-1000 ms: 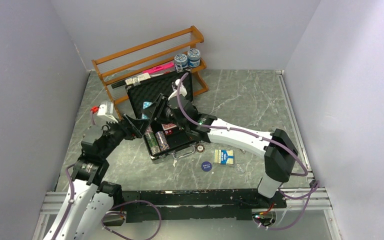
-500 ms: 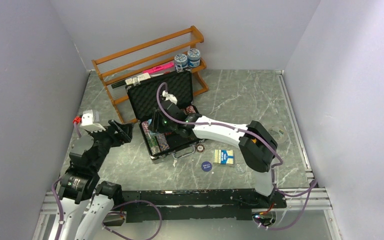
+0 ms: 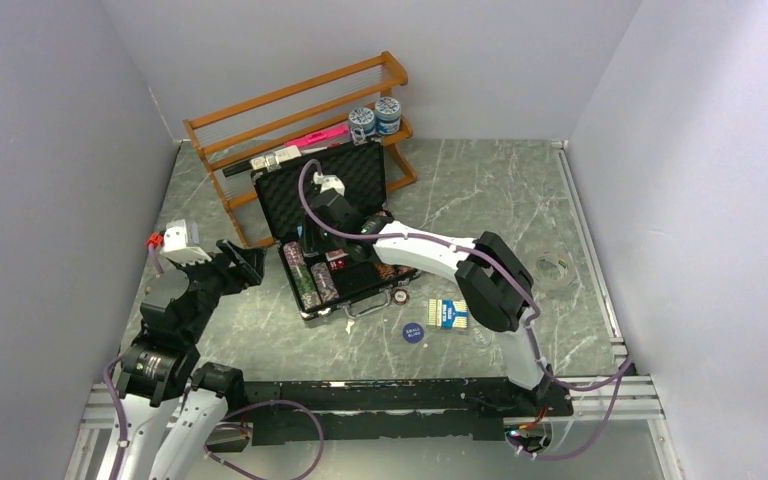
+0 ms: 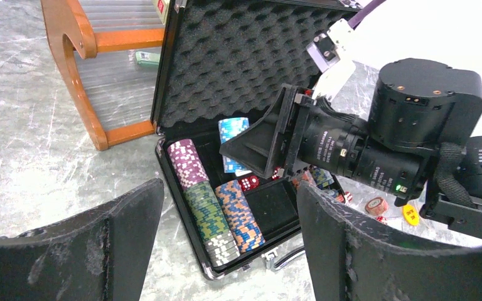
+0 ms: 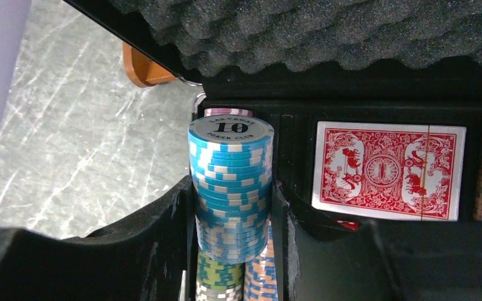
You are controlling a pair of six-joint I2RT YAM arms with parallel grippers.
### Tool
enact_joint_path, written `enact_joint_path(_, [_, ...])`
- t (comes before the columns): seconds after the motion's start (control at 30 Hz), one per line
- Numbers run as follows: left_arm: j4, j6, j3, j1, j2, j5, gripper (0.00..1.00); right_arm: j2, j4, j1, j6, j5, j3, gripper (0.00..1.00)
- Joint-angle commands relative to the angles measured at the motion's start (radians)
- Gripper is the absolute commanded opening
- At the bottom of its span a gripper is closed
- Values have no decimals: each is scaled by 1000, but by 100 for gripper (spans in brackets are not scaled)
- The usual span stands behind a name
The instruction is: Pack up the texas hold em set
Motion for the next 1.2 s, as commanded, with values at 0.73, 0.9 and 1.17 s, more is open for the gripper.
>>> enact_joint_path(0.73, [21, -11, -15, 1, 4, 23, 80, 209, -252, 3, -79, 31, 328, 9])
enact_joint_path(0.9, [10, -3, -6, 0, 10, 18, 81, 246, -303, 2, -81, 37, 374, 23])
enact_joint_path(1.17, [10, -4, -11, 1, 4, 14, 81, 270, -347, 0, -83, 47, 419, 34])
